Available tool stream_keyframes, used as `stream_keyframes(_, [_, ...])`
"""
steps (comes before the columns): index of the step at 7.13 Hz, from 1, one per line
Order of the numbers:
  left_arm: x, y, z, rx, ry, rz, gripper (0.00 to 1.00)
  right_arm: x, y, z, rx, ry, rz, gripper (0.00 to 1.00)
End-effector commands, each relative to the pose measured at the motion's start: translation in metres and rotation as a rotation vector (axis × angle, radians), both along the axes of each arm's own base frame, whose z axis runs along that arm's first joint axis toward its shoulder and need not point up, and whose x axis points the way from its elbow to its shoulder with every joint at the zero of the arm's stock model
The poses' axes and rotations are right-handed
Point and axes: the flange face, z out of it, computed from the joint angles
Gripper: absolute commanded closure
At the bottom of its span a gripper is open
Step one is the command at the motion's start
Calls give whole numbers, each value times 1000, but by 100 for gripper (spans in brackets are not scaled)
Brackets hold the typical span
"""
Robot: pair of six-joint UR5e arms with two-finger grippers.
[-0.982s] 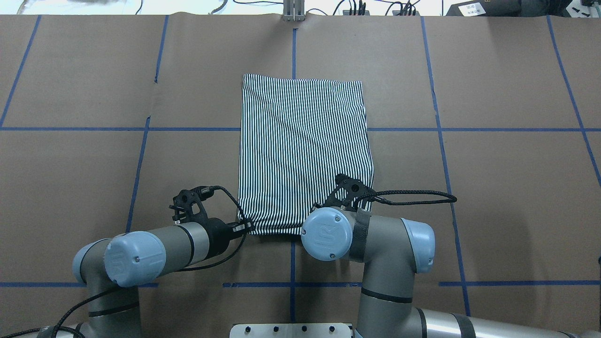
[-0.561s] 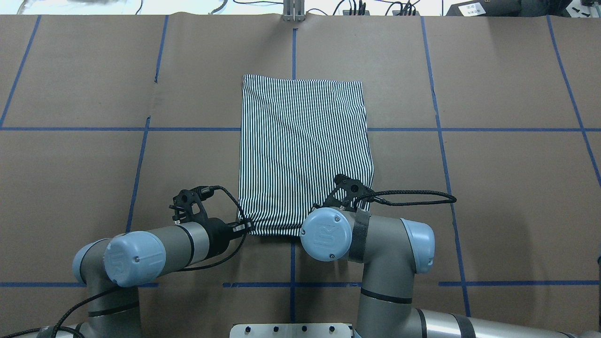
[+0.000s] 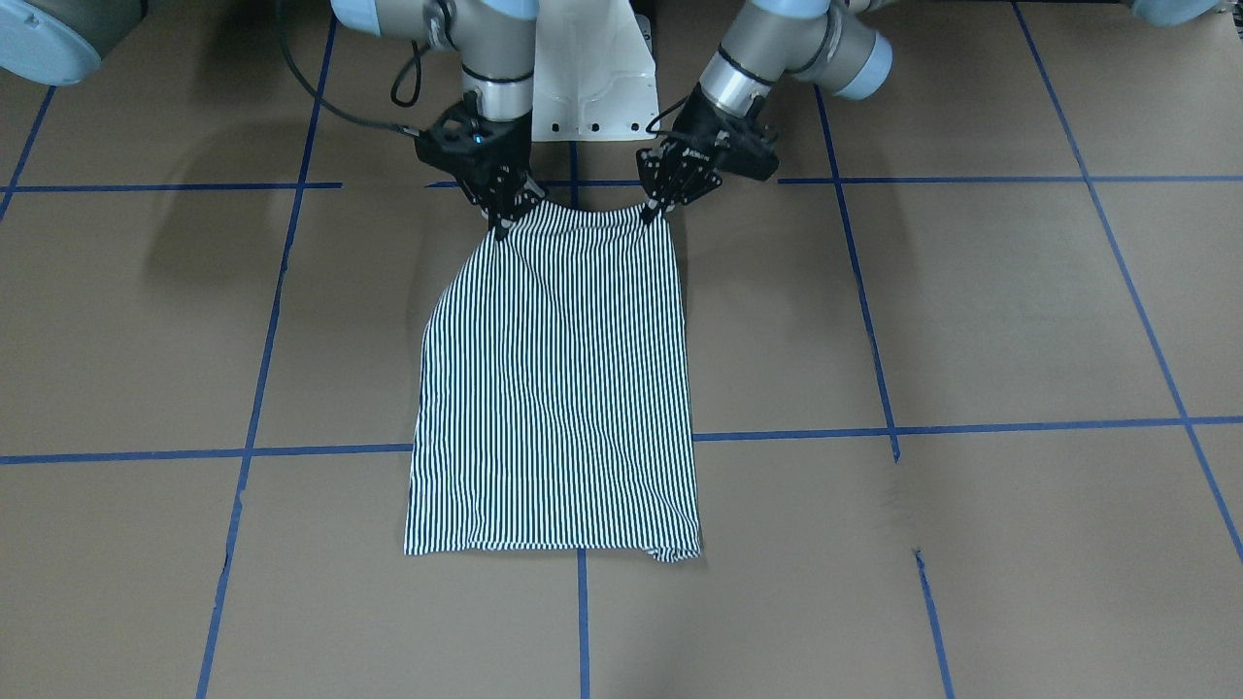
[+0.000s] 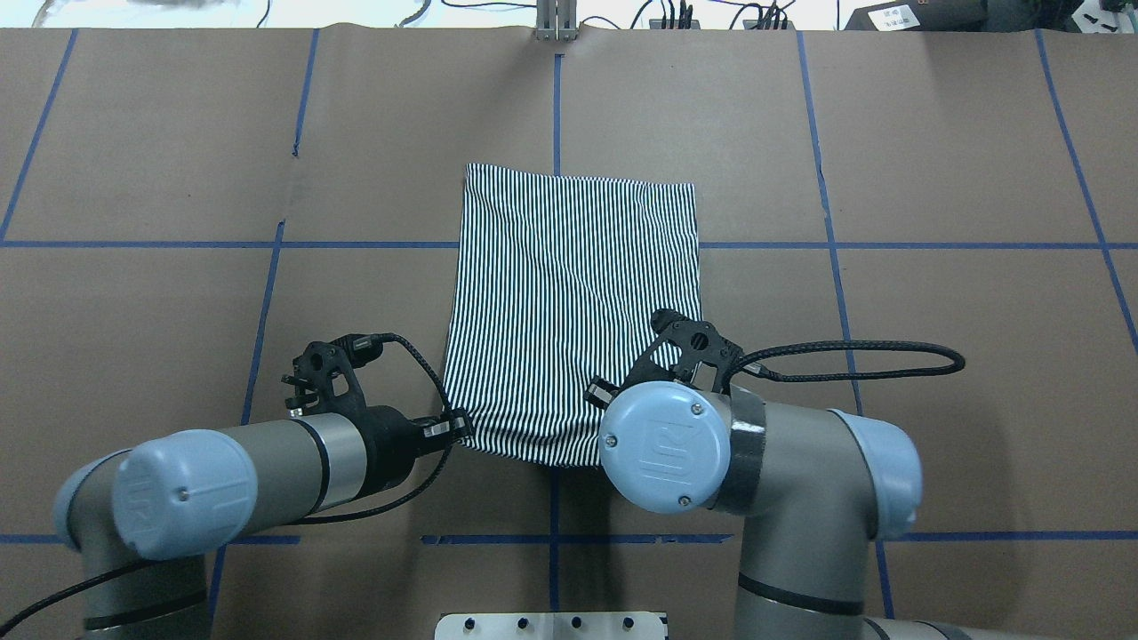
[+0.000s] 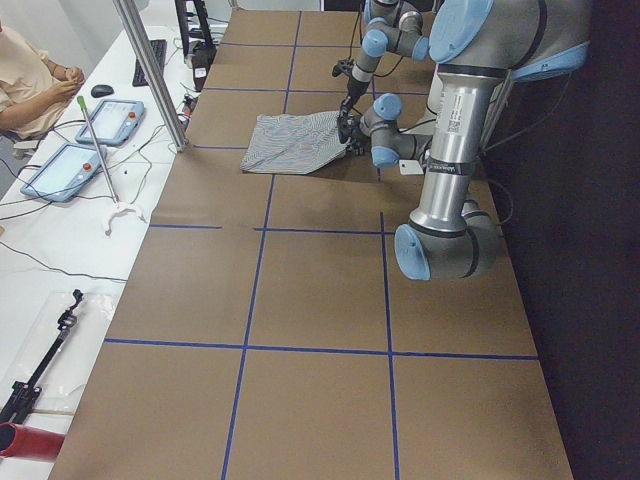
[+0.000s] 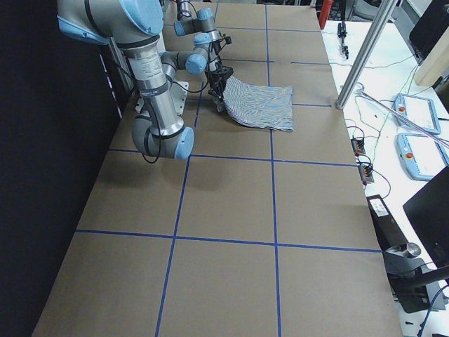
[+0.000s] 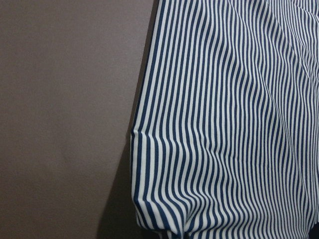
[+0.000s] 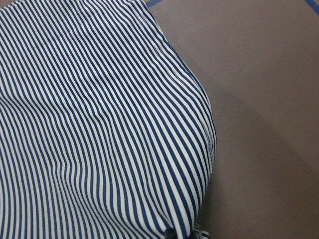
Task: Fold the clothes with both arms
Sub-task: 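Grasp the near shirt edge with both grippers and lift it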
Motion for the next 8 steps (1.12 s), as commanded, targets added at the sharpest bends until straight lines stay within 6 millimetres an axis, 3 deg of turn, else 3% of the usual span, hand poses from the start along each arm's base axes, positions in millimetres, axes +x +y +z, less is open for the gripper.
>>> stream_keyframes(1, [-79, 31, -63, -32, -19, 68, 100, 53, 24, -35, -10, -47, -28, 100])
stream_keyframes(2, [-76, 31, -73, -34, -27, 75, 100, 49, 23, -32, -11, -37, -30, 100])
stream_keyframes(3, [-48, 21, -68, -36, -63, 71, 100, 36, 19, -26, -12, -9, -34, 100])
stream_keyframes(4, [-21, -9, -63, -27, -110, 34, 100, 22, 6, -18, 15, 16, -39, 100])
stream_keyframes(6, [-7, -69, -44, 24, -206, -26, 100, -6, -42, -9, 40, 24, -4, 100])
stream_keyframes(8, [7, -106, -34, 29, -261, -63, 100, -39, -81, 7, 52, 31, 22, 100])
